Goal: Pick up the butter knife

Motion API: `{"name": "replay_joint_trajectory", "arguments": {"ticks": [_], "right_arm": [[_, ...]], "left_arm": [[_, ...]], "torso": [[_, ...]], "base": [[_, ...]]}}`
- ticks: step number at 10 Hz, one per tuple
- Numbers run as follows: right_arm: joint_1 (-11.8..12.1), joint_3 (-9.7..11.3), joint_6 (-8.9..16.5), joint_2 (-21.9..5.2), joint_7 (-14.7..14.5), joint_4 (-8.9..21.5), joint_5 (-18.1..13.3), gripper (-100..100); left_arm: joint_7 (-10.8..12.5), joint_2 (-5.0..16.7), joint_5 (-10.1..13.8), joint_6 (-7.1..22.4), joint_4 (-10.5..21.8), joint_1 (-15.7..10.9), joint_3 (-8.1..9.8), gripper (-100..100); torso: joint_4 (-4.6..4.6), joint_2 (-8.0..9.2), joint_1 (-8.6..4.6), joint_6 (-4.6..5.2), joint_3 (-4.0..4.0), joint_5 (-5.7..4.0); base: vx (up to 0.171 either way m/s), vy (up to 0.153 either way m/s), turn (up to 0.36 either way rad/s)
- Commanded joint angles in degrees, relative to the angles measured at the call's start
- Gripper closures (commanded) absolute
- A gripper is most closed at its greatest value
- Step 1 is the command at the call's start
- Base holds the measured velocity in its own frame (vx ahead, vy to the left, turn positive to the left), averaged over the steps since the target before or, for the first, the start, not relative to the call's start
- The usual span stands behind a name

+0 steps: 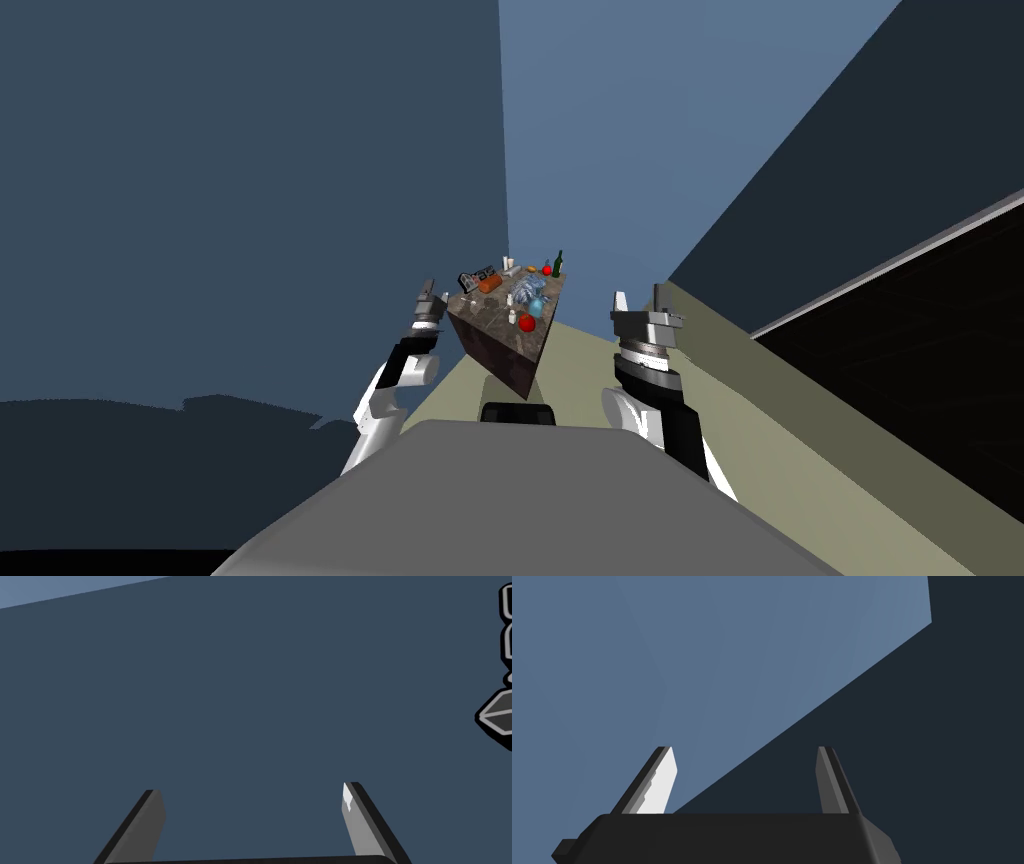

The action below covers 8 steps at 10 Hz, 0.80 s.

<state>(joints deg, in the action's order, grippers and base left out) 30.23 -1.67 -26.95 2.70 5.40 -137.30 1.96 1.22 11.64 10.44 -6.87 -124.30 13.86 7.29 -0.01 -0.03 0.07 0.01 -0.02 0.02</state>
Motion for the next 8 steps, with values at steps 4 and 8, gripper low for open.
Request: {"name": "replay_joint_trajectory", "arguments": {"ticks": [4, 8], "right_arm": [[0.0, 0.0, 0.0, 0.0, 0.0, 0.0, 0.0, 0], [0.0, 0.0, 0.0, 0.0, 0.0, 0.0, 0.0, 0]], "left_arm": [[2.6, 1.6, 2.9, 6.1, 4.7, -5.2, 1.67, -100], [4.8, 2.5, 5.2, 10.8, 8.9, -9.5, 2.82, -100]], "torso": [[-0.01, -0.02, 0.02, 0.00, -0.01, 0.01], [0.00, -0.01, -0.03, -0.01, 0.00, -0.01]], "base": [[0.000, 0.019, -0.075], [0.000, 0.013, -0.058]]}}
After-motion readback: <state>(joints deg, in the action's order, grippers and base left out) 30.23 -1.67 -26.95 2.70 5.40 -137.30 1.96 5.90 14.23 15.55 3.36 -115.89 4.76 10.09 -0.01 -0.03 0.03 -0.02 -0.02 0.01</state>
